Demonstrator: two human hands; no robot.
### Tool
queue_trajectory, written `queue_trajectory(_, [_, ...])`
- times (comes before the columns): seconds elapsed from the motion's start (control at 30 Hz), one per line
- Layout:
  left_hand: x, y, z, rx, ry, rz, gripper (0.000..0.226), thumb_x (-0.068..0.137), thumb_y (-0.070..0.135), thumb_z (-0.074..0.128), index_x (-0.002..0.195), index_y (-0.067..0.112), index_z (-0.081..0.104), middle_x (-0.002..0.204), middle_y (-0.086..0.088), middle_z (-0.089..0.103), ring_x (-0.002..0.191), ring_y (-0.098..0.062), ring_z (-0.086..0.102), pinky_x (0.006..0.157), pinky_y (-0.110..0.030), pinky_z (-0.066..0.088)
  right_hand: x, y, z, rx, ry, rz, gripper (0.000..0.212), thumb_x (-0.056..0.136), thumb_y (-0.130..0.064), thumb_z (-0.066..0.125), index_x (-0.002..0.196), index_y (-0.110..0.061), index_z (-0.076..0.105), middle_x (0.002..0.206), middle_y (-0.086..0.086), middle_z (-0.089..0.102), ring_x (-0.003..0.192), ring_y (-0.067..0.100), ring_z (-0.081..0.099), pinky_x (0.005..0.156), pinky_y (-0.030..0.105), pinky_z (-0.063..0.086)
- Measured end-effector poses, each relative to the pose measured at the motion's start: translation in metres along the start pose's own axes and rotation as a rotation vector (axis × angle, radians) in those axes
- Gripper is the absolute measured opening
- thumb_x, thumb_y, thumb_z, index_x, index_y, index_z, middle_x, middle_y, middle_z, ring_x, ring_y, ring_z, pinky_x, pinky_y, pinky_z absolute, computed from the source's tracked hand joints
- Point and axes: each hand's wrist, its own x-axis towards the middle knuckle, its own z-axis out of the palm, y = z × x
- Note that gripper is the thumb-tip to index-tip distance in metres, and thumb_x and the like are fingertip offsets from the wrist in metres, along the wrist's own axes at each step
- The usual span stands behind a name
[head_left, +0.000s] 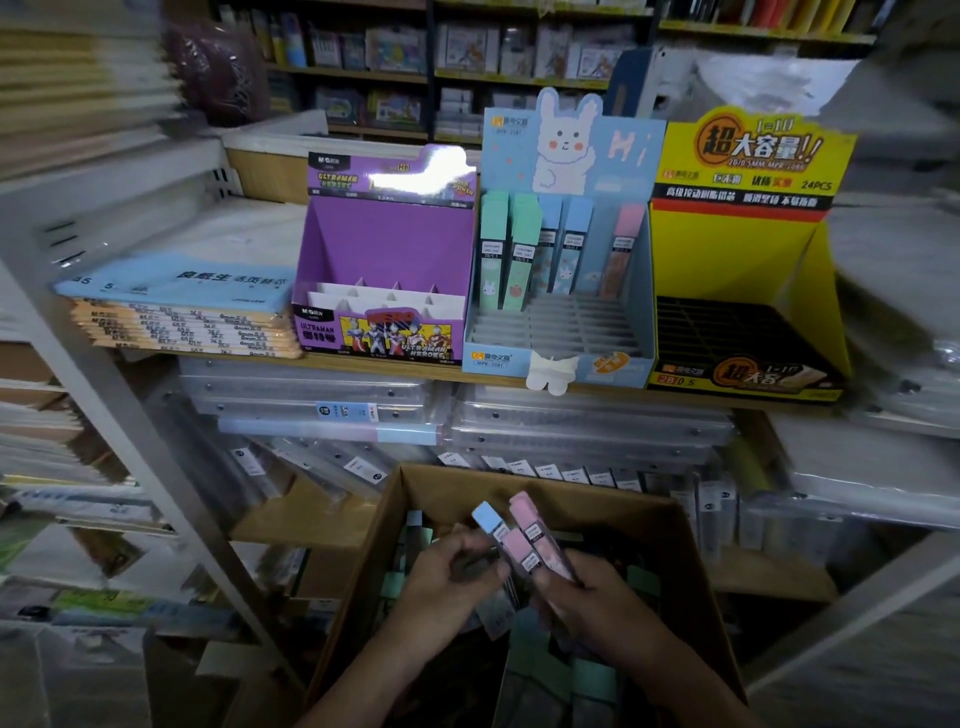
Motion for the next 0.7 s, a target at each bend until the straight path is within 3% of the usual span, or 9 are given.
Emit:
queue_trajectory(0.07, [-0.009, 0.012, 0.010, -0.153, -0.043, -0.016, 0.006, 0.092, 0.015, 0.075, 0.092, 0.016, 0.080, 0.103, -0.006, 0.075, 0.098, -0.016, 0.072, 0.084, -0.024, 0.055, -0.007, -0.010, 0.007, 0.095, -0.043, -0.040, 0.034, 0.089, -0.037, 0.063, 0.099, -0.005, 0.069, 0.074, 0.014, 0.066, 0.061, 0.024, 0.056, 0.050, 0.025, 0.042])
queue_trajectory(0.13, [-0.016, 0.028, 0.019, -0.311, -0.097, -0.048, 0.026, 0.092, 0.030, 0.076, 0.099, 0.005, 0.076, 0.094, -0.027, 0.068, 0.077, -0.032, 0.071, 0.071, -0.037, 0.059, -0.015, -0.022, 0.016, 0.143, -0.099, -0.070, 0.027, 0.095, -0.034, 0.061, 0.099, -0.009, 0.071, 0.078, 0.013, 0.067, 0.063, 0.020, 0.060, 0.053, 0.025, 0.046])
queue_trajectory(0.2, [-0.023, 0.044, 0.026, -0.411, -0.133, -0.080, 0.049, 0.086, 0.040, 0.076, 0.108, -0.003, 0.069, 0.069, -0.024, 0.066, 0.047, -0.028, 0.061, 0.047, -0.029, 0.050, -0.021, -0.033, 0.025, 0.175, -0.144, -0.073, 0.033, 0.097, -0.036, 0.060, 0.103, -0.004, 0.070, 0.081, 0.014, 0.067, 0.066, 0.021, 0.062, 0.057, 0.027, 0.048])
queue_trajectory(0.33, [-0.029, 0.065, 0.030, -0.346, -0.104, -0.039, 0.046, 0.083, 0.054, 0.066, 0.108, 0.018, 0.079, 0.093, -0.029, 0.074, 0.038, -0.020, 0.053, 0.039, -0.022, 0.040, -0.028, -0.052, 0.034, 0.304, -0.143, -0.031, 0.039, 0.088, -0.043, 0.068, 0.108, -0.010, 0.075, 0.082, 0.025, 0.066, 0.073, 0.033, 0.062, 0.064, 0.034, 0.051])
queue_trajectory(0.43, [-0.030, 0.074, 0.029, -0.347, -0.090, -0.035, 0.044, 0.083, 0.057, 0.066, 0.106, 0.022, 0.081, 0.101, -0.028, 0.075, 0.050, -0.024, 0.063, 0.046, -0.026, 0.046, -0.035, -0.068, 0.033, 0.181, -0.096, -0.004, 0.037, 0.091, -0.054, 0.062, 0.119, -0.032, 0.072, 0.098, 0.020, 0.074, 0.090, 0.032, 0.070, 0.081, 0.038, 0.057])
queue_trajectory(0.5, [-0.027, 0.079, 0.030, -0.374, -0.088, -0.020, 0.042, 0.083, 0.054, 0.068, 0.104, 0.021, 0.081, 0.108, -0.014, 0.078, 0.082, -0.026, 0.076, 0.069, -0.037, 0.061, -0.039, -0.076, 0.030, -0.101, -0.035, -0.015, 0.042, 0.093, -0.064, 0.050, 0.129, -0.047, 0.061, 0.122, -0.007, 0.071, 0.116, 0.007, 0.064, 0.106, 0.029, 0.048])
queue_trajectory(0.53, [-0.026, 0.081, 0.030, -0.380, -0.074, -0.016, 0.042, 0.081, 0.055, 0.070, 0.103, 0.020, 0.081, 0.109, -0.011, 0.078, 0.094, -0.027, 0.076, 0.083, -0.042, 0.061, -0.042, -0.081, 0.028, -0.242, 0.025, -0.042, 0.046, 0.092, -0.068, 0.045, 0.134, -0.051, 0.054, 0.130, -0.019, 0.063, 0.121, -0.007, 0.056, 0.110, 0.020, 0.041])
queue_trajectory(0.6, [-0.023, 0.088, 0.028, -0.409, -0.039, -0.007, 0.047, 0.077, 0.057, 0.075, 0.101, 0.018, 0.081, 0.106, -0.014, 0.078, 0.099, -0.032, 0.075, 0.093, -0.048, 0.059, -0.046, -0.094, 0.022, -0.441, 0.153, -0.106, 0.042, 0.093, -0.066, 0.045, 0.130, -0.051, 0.053, 0.121, -0.029, 0.058, 0.105, -0.027, 0.049, 0.094, -0.002, 0.035])
queue_trajectory(0.7, [-0.024, 0.102, 0.021, -0.384, -0.073, 0.035, 0.051, 0.079, 0.058, 0.076, 0.105, 0.014, 0.079, 0.105, -0.016, 0.078, 0.100, -0.033, 0.075, 0.091, -0.044, 0.057, -0.053, -0.118, 0.008, -0.456, 0.349, -0.193, 0.023, 0.092, -0.053, 0.060, 0.103, -0.033, 0.066, 0.093, -0.021, 0.071, 0.085, -0.017, 0.060, 0.073, 0.004, 0.043])
